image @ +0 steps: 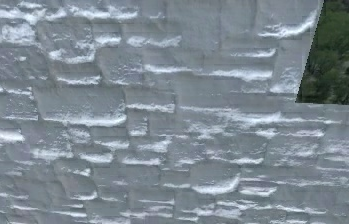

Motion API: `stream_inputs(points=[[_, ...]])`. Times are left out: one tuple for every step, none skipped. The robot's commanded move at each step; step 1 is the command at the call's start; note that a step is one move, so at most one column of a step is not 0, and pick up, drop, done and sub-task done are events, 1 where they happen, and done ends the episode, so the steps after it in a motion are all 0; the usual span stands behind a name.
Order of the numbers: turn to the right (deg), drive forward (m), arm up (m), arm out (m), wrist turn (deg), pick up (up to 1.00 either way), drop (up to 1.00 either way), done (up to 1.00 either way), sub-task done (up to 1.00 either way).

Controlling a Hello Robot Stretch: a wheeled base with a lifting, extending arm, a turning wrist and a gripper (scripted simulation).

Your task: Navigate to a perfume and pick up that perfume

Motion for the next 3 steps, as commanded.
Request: stream_inputs(points=[[0.0,0.00,0.00,0.00,45.0,0.00,0.00,0.00,0.00],[0.0,0.00,0.00,0.00,45.0,0.00,0.00,0.00,0.00],[0.0,0.00,0.00,0.00,33.0,0.00,0.00,0.00,0.00]])
